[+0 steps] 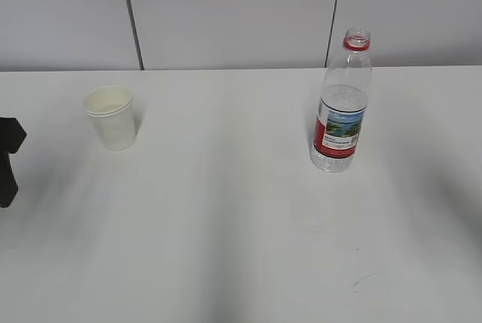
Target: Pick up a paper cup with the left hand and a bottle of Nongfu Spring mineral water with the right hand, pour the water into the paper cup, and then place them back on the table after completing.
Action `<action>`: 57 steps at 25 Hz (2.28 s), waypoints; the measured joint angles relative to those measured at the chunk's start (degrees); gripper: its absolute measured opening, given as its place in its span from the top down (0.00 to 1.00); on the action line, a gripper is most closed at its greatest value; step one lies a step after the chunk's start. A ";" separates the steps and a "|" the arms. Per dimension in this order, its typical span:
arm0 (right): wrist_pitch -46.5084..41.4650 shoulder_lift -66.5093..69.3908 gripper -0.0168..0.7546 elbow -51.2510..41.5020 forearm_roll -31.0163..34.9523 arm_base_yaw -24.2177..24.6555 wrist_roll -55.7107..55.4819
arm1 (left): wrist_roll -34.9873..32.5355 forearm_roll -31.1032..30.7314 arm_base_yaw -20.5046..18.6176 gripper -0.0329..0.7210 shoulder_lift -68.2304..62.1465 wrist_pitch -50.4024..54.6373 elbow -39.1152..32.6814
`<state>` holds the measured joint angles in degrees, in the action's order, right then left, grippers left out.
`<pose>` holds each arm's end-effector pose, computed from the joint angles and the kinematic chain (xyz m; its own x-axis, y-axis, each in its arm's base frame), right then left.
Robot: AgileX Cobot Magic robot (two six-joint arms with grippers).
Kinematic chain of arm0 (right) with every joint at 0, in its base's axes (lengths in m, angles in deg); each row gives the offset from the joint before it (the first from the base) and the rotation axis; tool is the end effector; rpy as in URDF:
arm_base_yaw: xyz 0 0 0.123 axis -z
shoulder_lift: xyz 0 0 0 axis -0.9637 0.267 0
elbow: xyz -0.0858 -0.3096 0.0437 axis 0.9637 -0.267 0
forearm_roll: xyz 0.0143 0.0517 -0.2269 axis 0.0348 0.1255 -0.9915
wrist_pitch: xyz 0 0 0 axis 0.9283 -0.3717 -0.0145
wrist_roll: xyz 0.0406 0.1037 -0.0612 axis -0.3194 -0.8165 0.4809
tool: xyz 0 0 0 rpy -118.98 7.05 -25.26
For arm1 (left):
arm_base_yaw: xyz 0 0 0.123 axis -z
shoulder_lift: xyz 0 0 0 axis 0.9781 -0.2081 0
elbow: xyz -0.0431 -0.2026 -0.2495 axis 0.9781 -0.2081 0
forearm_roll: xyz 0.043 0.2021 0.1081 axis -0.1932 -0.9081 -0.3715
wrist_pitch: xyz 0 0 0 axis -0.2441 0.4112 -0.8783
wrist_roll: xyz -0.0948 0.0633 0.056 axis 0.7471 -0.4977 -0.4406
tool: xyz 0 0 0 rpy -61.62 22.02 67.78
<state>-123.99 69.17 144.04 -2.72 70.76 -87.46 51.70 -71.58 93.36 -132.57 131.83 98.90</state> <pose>0.1855 0.0199 0.3074 -0.9782 0.0370 -0.2045 0.0210 0.9966 0.0799 0.1991 -0.0537 0.2940 -0.9902 0.0055 -0.1398 0.0096 0.9995 -0.0287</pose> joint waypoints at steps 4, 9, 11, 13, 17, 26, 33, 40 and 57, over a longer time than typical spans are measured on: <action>0.00 0.00 0.35 0.00 0.00 0.00 0.60 | 0.00 0.50 0.00 0.37 2.93 0.07 0.00; -0.11 -0.68 0.35 -0.23 1.98 0.00 0.72 | 0.00 0.50 0.00 0.43 9.28 0.26 -3.08; -0.11 -2.10 0.35 -1.19 3.10 0.00 0.94 | 0.00 -0.22 0.00 0.44 11.97 0.44 -5.14; -0.11 -4.14 0.35 -2.67 3.51 0.00 1.19 | 0.00 -1.33 0.00 0.44 14.46 0.62 -7.43; -0.11 -11.10 0.35 -6.51 3.61 0.00 1.85 | -0.22 -2.35 0.00 0.45 20.07 0.79 -10.48; -0.32 -30.89 0.35 -14.57 3.63 0.00 4.57 | -1.42 -3.27 0.00 0.55 32.86 -3.75 -10.80; -0.88 -47.33 0.35 -19.60 5.50 0.00 4.89 | -2.12 -3.46 0.00 0.57 40.61 -3.93 -10.93; -2.22 -61.90 0.35 -20.15 5.50 0.00 5.09 | -5.68 -3.46 0.00 0.58 48.94 -4.75 -16.21; -2.95 -71.11 0.35 -26.13 -0.01 0.00 7.74 | -9.45 -3.51 0.11 0.64 75.75 -4.26 -24.07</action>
<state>-126.94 -1.94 117.91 -2.73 70.76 -79.72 42.25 -75.09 93.47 -56.82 127.57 74.83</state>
